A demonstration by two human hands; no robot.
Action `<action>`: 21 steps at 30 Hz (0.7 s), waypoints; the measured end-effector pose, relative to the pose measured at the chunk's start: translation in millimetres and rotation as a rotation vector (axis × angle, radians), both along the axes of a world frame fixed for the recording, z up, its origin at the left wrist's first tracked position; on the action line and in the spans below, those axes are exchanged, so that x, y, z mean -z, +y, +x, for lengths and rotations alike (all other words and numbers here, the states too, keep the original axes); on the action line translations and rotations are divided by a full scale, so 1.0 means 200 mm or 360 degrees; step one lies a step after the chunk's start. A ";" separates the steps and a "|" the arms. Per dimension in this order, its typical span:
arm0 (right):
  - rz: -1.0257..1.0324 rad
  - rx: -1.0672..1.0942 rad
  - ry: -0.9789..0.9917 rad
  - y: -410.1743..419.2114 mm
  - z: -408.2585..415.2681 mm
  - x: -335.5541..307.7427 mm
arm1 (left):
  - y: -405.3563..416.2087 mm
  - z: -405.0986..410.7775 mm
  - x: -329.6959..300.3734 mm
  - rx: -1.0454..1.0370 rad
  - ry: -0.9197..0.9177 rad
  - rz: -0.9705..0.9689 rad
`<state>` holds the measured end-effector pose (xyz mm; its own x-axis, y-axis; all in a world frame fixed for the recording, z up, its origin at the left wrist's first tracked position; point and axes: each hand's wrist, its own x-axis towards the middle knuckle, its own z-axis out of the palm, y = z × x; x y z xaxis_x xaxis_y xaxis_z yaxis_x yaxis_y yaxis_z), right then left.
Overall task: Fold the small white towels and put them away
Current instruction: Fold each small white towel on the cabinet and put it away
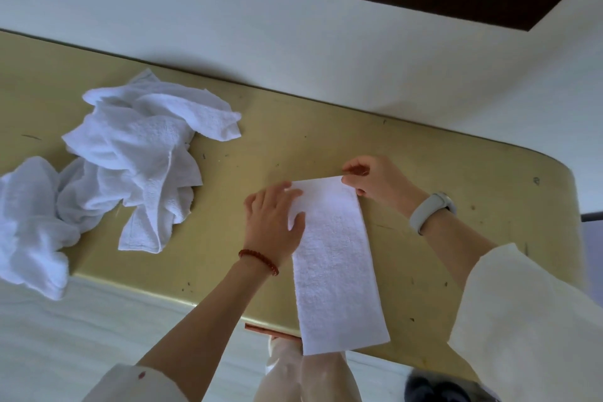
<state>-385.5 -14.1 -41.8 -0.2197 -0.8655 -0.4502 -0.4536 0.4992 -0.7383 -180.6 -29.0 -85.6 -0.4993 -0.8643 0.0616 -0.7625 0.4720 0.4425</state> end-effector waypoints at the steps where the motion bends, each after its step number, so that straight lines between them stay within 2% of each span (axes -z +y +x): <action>1: -0.0045 -0.0083 0.0070 0.01 0.00 -0.02 | -0.05 -0.02 -0.02 -0.0066 -0.0016 0.0107; 3: -0.0117 -0.0232 0.0177 0.02 0.00 -0.05 | -0.15 -0.04 -0.06 -0.0017 -0.0103 0.0394; 6: -0.0182 -0.0318 0.0168 0.05 0.00 -0.11 | -0.26 -0.10 -0.13 0.0236 -0.0257 0.0674; 11: -0.0197 -0.0304 0.0245 0.09 -0.06 -0.15 | -0.35 -0.17 -0.23 0.0411 -0.0358 0.0856; 14: -0.0193 -0.0275 0.0320 0.10 -0.11 -0.16 | -0.40 -0.18 -0.29 0.0403 -0.0224 0.1025; 16: -0.0217 -0.0245 0.0377 0.09 -0.13 -0.17 | -0.42 -0.21 -0.32 0.0374 -0.0160 0.0955; 21: -0.0399 -0.0051 0.0463 0.08 -0.14 -0.21 | -0.35 -0.26 -0.40 0.0226 0.0089 0.0282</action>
